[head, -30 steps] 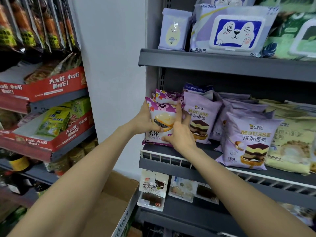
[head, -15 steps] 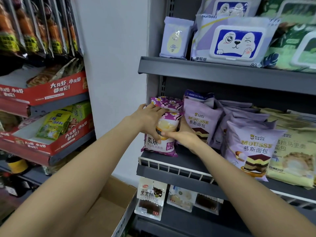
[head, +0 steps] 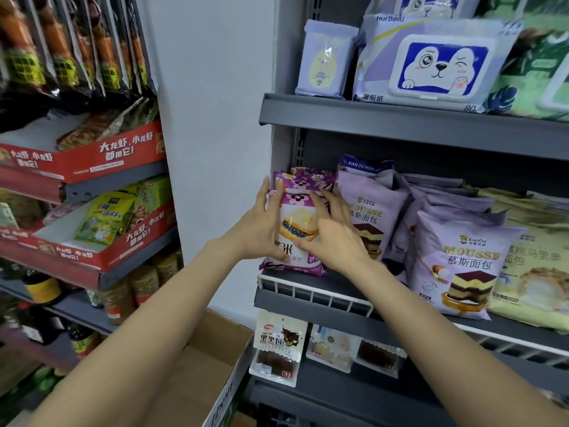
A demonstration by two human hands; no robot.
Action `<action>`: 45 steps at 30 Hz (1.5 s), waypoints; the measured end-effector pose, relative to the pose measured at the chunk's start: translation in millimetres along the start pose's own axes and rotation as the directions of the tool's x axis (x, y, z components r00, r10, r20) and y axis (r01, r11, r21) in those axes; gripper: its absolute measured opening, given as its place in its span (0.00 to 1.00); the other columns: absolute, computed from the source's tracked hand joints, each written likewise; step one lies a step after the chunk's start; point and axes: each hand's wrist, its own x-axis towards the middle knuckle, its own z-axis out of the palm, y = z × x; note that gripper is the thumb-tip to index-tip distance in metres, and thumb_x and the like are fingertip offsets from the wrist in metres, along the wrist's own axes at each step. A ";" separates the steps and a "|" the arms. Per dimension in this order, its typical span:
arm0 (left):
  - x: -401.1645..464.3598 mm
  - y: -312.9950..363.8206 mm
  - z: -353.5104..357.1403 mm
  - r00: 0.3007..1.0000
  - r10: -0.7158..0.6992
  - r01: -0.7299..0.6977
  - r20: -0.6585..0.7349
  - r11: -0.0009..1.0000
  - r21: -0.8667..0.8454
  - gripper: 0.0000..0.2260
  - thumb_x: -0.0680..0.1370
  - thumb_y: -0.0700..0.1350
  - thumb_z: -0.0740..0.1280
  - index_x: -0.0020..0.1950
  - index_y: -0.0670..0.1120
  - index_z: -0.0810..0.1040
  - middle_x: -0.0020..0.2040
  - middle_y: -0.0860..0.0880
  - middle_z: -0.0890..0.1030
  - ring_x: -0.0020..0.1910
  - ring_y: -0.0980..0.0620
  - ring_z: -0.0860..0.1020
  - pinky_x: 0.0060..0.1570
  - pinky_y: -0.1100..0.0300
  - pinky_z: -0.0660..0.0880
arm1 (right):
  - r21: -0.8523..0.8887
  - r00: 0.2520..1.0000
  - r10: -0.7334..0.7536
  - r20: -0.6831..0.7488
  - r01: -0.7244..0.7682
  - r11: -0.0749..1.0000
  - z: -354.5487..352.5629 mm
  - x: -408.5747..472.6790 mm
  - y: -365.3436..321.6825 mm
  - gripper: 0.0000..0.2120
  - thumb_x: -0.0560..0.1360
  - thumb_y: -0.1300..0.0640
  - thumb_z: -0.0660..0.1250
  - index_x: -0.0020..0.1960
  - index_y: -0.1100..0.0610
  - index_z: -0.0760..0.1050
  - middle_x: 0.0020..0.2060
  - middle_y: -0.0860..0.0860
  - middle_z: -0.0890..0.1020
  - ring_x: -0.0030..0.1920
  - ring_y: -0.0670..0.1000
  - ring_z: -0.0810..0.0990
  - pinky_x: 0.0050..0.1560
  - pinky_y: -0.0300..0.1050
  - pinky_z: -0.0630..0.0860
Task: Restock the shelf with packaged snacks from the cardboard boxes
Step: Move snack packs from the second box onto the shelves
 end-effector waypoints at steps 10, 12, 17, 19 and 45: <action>-10.0 3.6 -8.5 0.998 -0.057 0.061 -0.027 0.981 0.184 0.53 0.67 0.53 0.75 0.77 0.51 0.38 0.76 0.47 0.33 0.74 0.41 0.59 0.67 0.45 0.66 | -0.075 1.000 0.014 -0.022 -0.015 0.997 -7.9 -9.6 -10.7 0.44 0.72 0.41 0.68 0.77 0.54 0.48 0.77 0.54 0.50 0.77 0.53 0.46 0.76 0.52 0.50; -18.7 10.3 -6.6 0.992 -0.062 0.080 -0.108 0.982 0.170 0.46 0.70 0.50 0.73 0.78 0.51 0.45 0.78 0.47 0.38 0.74 0.42 0.58 0.68 0.46 0.63 | -0.064 0.997 -0.038 -0.073 0.034 0.997 -10.5 -21.0 -12.0 0.39 0.74 0.45 0.67 0.77 0.54 0.51 0.76 0.54 0.54 0.77 0.54 0.49 0.75 0.51 0.53; -50.1 35.0 1.0 0.927 -0.067 0.097 -0.368 0.993 0.064 0.16 0.77 0.45 0.62 0.65 0.46 0.71 0.63 0.47 0.73 0.60 0.47 0.73 0.58 0.52 0.68 | 0.156 0.984 -0.080 -0.162 0.106 0.982 -18.7 -65.4 -15.5 0.20 0.77 0.58 0.61 0.69 0.56 0.67 0.63 0.52 0.71 0.63 0.52 0.70 0.58 0.47 0.72; -70.6 44.9 10.9 0.887 -0.072 0.100 -0.456 0.994 0.037 0.09 0.78 0.46 0.61 0.55 0.46 0.76 0.51 0.49 0.78 0.50 0.49 0.77 0.51 0.54 0.68 | 0.237 0.986 -0.092 -0.139 0.123 0.964 -17.9 -87.6 -16.6 0.15 0.78 0.59 0.59 0.64 0.56 0.72 0.56 0.52 0.74 0.54 0.52 0.75 0.51 0.47 0.73; -104.0 -50.2 324.1 0.840 -0.540 0.502 -0.061 0.814 -0.293 0.60 0.67 0.43 0.77 0.73 0.48 0.27 0.73 0.36 0.56 0.70 0.37 0.64 0.69 0.46 0.65 | 0.135 0.954 -0.040 0.297 0.000 0.991 274.9 -153.5 82.1 0.40 0.79 0.63 0.60 0.77 0.44 0.38 0.73 0.60 0.58 0.65 0.60 0.70 0.61 0.52 0.72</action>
